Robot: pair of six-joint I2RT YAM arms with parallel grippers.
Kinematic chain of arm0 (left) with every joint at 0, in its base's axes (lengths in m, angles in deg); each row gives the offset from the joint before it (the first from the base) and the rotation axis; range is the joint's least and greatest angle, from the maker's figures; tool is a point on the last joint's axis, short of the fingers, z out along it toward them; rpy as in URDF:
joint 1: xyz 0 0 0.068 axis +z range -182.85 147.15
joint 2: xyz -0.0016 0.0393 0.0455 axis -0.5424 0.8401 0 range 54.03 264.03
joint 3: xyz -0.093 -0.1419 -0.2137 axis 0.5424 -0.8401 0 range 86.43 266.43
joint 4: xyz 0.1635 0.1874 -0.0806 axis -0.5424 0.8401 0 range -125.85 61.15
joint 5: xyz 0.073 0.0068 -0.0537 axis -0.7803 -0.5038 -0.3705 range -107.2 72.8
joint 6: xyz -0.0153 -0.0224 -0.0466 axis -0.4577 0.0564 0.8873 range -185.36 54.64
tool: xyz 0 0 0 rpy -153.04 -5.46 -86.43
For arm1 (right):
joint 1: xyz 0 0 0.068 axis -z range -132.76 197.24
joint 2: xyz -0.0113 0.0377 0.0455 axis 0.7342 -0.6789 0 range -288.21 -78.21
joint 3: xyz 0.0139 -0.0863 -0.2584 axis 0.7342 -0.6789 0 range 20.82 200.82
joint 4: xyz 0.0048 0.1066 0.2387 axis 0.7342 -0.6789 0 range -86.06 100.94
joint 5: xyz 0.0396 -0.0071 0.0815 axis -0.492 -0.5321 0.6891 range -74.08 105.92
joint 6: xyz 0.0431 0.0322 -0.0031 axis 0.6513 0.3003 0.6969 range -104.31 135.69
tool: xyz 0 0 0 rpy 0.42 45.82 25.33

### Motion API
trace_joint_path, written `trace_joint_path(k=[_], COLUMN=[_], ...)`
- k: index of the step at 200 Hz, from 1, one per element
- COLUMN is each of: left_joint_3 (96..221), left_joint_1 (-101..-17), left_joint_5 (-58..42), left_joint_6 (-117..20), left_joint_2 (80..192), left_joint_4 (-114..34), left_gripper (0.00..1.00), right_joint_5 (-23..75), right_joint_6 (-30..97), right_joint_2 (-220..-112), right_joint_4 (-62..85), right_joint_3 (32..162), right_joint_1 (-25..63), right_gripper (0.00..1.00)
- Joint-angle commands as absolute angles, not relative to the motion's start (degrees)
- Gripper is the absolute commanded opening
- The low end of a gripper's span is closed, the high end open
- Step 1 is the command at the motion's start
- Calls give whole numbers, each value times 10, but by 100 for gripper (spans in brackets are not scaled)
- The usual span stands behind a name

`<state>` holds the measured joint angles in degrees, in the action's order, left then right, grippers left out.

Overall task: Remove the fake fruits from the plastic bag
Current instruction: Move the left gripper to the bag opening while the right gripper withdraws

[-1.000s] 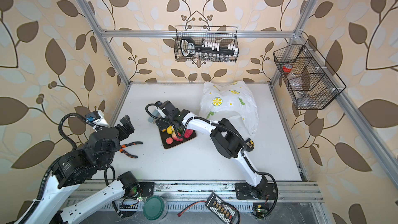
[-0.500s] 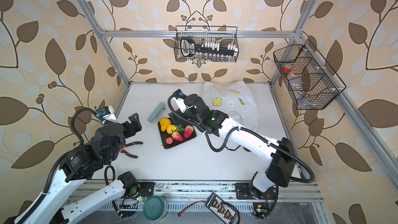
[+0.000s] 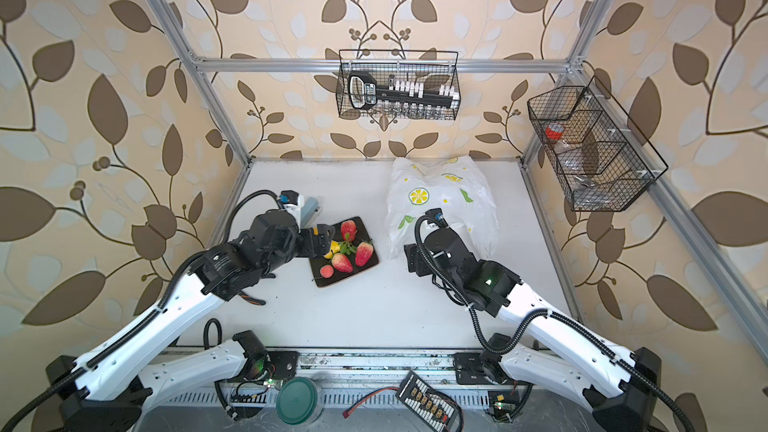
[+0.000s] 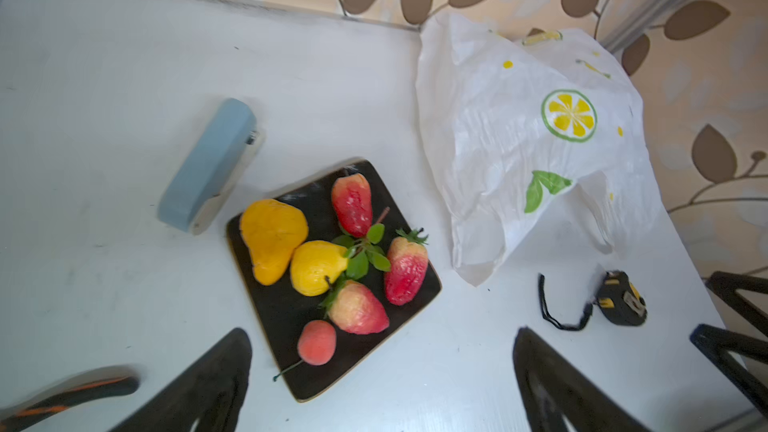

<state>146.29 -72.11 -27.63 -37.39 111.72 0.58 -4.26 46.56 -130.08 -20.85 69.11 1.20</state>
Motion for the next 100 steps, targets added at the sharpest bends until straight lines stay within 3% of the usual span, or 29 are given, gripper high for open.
trace_joint_path(k=[1, 54, 100], left_joint_3=[1481, 1490, 1574], left_joint_1=[-751, -848, -849], left_joint_5=[-165, -119, -113], left_joint_6=[-392, -414, -457], left_joint_2=[1158, 1301, 1475], left_joint_4=[-34, -120, -113], left_gripper=[97, 99, 89], right_joint_5=[-98, -178, -176], right_joint_6=[544, 580, 576], right_joint_2=[-1267, -1211, -1228], right_joint_4=[-278, -331, -313], right_joint_3=[673, 671, 670], right_joint_1=[13, 13, 13], right_gripper=[80, 80, 79])
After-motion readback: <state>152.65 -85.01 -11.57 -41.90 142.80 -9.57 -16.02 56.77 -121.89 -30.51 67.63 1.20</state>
